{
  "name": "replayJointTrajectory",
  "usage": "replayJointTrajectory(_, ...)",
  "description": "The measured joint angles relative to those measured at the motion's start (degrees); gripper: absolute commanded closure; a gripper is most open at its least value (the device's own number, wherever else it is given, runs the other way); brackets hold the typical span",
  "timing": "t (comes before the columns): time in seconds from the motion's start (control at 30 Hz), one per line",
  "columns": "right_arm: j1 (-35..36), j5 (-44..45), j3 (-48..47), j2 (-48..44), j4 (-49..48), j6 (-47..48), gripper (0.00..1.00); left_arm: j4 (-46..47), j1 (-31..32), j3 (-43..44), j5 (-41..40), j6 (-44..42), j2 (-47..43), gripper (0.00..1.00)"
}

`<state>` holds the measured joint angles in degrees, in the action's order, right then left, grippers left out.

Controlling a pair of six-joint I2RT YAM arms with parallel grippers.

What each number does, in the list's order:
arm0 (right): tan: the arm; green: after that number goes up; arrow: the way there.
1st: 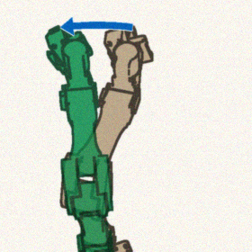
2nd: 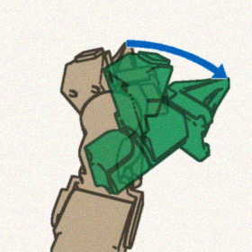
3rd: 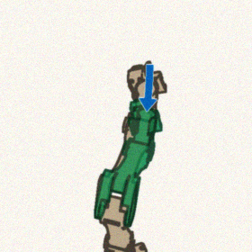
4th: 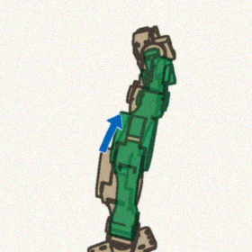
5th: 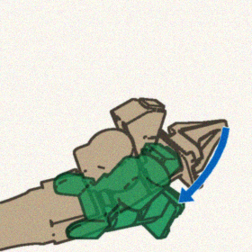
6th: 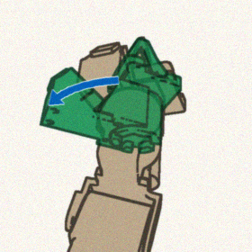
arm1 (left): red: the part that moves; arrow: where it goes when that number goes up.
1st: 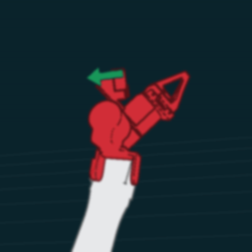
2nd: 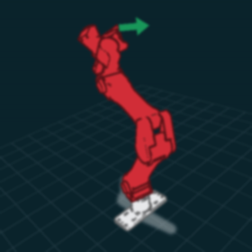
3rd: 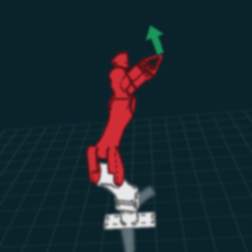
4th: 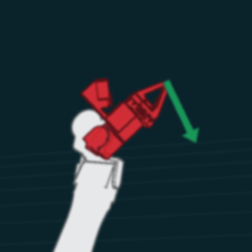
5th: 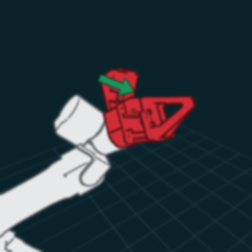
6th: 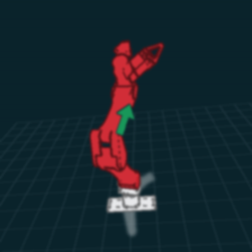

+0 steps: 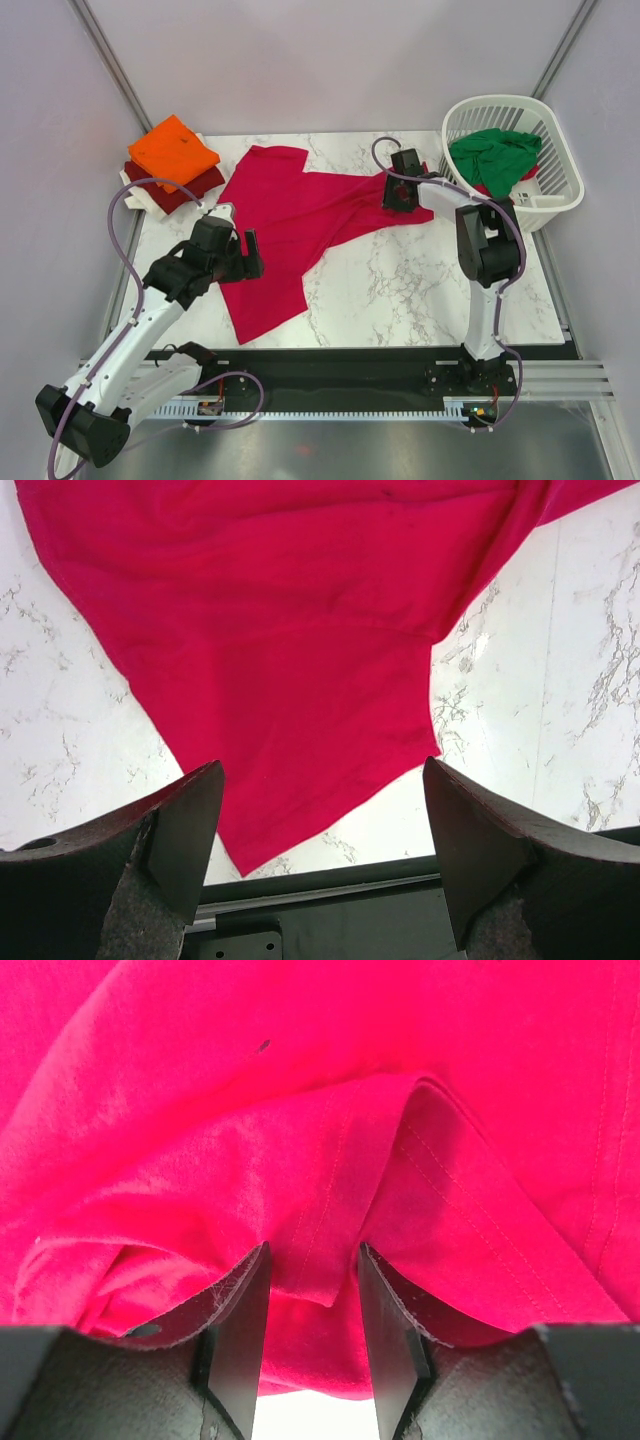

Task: Fold and stack the t-shirts
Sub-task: Flatten the tshirt out

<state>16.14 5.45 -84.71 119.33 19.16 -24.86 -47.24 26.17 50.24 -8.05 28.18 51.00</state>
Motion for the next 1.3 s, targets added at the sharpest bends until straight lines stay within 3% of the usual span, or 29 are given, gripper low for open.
replayJointTrajectory(0.43,6.0,11.3,2.0,-6.1,1.5,2.3,0.51,0.0,0.0,0.0,0.0,0.0,0.4,0.12)
replayJointTrajectory(1.0,5.8,12.9,-1.8,0.9,2.6,3.3,0.51,0.0,0.0,0.0,0.0,0.0,0.9,0.12)
replayJointTrajectory(1.13,5.8,12.9,-1.8,1.2,2.5,3.3,0.60,0.0,0.0,0.0,0.0,0.0,0.9,0.12)
replayJointTrajectory(1.3,5.8,12.9,-1.8,1.6,2.2,3.7,0.85,0.0,0.0,0.0,0.0,0.0,0.9,0.12)
